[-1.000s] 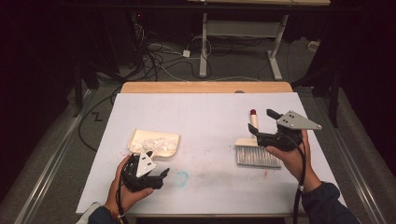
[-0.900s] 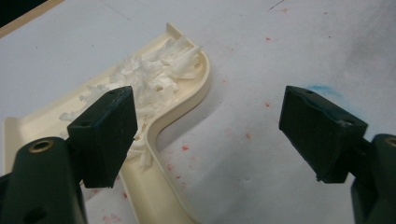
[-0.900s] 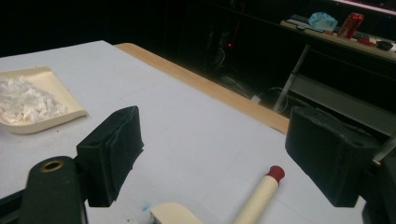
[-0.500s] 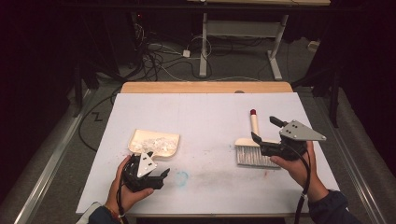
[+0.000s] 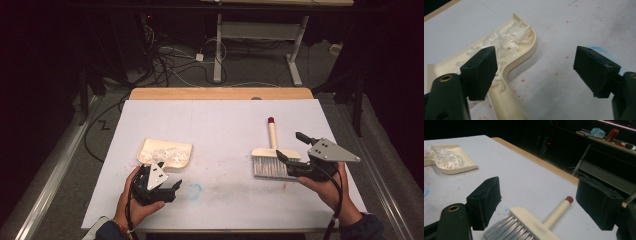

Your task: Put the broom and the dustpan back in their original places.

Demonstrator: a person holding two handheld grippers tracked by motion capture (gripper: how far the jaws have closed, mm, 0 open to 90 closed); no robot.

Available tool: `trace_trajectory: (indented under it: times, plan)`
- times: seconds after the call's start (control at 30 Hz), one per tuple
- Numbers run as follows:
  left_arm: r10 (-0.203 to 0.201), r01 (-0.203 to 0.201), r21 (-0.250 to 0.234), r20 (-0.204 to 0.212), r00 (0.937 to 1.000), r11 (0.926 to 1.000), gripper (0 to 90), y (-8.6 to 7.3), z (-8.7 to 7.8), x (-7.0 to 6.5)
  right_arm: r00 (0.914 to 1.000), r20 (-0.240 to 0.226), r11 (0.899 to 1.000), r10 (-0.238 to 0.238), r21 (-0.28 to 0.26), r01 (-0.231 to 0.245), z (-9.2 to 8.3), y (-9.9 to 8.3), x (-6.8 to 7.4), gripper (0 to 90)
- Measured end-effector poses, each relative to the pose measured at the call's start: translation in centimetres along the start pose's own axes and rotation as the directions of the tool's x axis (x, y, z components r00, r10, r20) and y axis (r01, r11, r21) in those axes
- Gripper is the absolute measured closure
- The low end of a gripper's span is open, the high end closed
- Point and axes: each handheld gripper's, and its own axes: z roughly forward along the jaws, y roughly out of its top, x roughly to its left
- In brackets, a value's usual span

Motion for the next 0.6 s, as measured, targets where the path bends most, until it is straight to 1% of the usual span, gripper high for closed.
trace_trajectory:
  times: [0.1, 0.37, 0.47, 0.57, 0.6]
  plan:
    - [0.003, -0.003, 0.0, 0.001, 1.0, 1.0, 18.9, 0.0, 0.0, 0.0, 0.9999, -0.004, 1.0, -0.011, -0.002, 0.011, -0.4, -0.4, 0.0, 20.7]
    - [0.009, -0.009, 0.001, -0.001, 1.0, 1.0, 18.9, 0.0, 0.0, -0.1, 0.9995, 0.006, 0.999, -0.031, 0.023, 0.031, -1.2, -1.6, -0.2, 20.7]
    - [0.006, -0.006, 0.005, -0.002, 1.0, 1.0, 18.9, 0.0, 0.0, 0.0, 0.9997, 0.004, 0.999, -0.024, 0.041, 0.024, -1.4, -2.2, -0.3, 20.6]
    - [0.009, -0.009, 0.005, 0.0, 1.0, 0.9999, 18.9, 0.0, 0.1, 0.0, 0.9996, 0.018, 0.999, -0.021, 0.047, 0.021, -1.6, -2.9, -0.4, 20.6]
    - [0.011, -0.011, 0.006, 0.002, 0.9999, 0.9999, 18.9, 0.0, 0.1, 0.0, 0.9997, 0.016, 0.999, -0.018, 0.051, 0.017, -1.6, -3.1, -0.4, 20.6]
